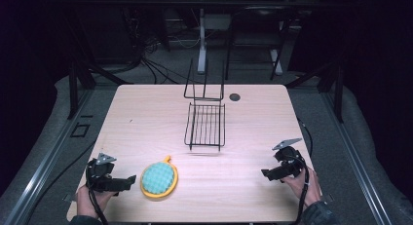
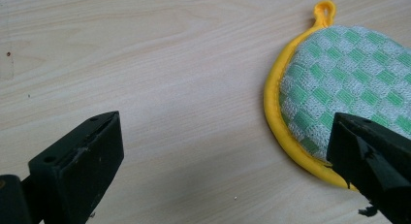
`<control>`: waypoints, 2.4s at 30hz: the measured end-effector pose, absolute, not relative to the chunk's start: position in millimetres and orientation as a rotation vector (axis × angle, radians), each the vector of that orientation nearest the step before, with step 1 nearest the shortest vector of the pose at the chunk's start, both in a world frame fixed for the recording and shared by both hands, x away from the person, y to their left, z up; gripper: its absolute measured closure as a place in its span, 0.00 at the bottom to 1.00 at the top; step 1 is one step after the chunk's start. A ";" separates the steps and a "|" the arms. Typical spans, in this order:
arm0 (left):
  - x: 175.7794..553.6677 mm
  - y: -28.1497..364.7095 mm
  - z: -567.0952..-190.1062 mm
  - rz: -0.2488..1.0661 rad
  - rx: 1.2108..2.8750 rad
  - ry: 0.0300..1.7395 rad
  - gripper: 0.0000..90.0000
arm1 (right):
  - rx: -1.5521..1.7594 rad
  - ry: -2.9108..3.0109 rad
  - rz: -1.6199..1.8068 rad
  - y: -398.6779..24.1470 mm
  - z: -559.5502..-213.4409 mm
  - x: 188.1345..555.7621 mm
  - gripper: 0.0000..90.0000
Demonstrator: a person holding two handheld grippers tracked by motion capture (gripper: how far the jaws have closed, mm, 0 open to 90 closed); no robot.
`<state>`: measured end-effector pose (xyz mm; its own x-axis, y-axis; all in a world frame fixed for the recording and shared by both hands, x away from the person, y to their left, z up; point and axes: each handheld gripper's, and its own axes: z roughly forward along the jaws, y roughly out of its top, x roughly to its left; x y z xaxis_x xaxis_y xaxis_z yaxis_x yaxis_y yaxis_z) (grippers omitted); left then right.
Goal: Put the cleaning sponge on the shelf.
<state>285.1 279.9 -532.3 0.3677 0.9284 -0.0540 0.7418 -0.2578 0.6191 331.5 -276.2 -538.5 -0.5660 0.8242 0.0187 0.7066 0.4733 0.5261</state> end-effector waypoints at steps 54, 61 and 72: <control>319.1 219.3 -551.2 0.204 2.163 1.320 0.62 | 1.224 2.488 0.746 -266.8 -535.1 329.0 0.12; 314.9 213.3 -549.8 0.273 2.189 1.308 0.70 | 1.225 2.497 0.743 -265.6 -535.0 328.5 0.13; 309.5 204.4 -548.1 0.381 2.239 1.278 0.82 | 1.225 2.502 0.740 -266.3 -536.2 329.2 0.14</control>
<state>309.5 204.4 -548.1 0.5130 0.8582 -0.0163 0.7091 -0.4130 0.5715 329.2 -266.3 -536.2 -0.6111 0.7915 -0.0081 0.6598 0.5150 0.5472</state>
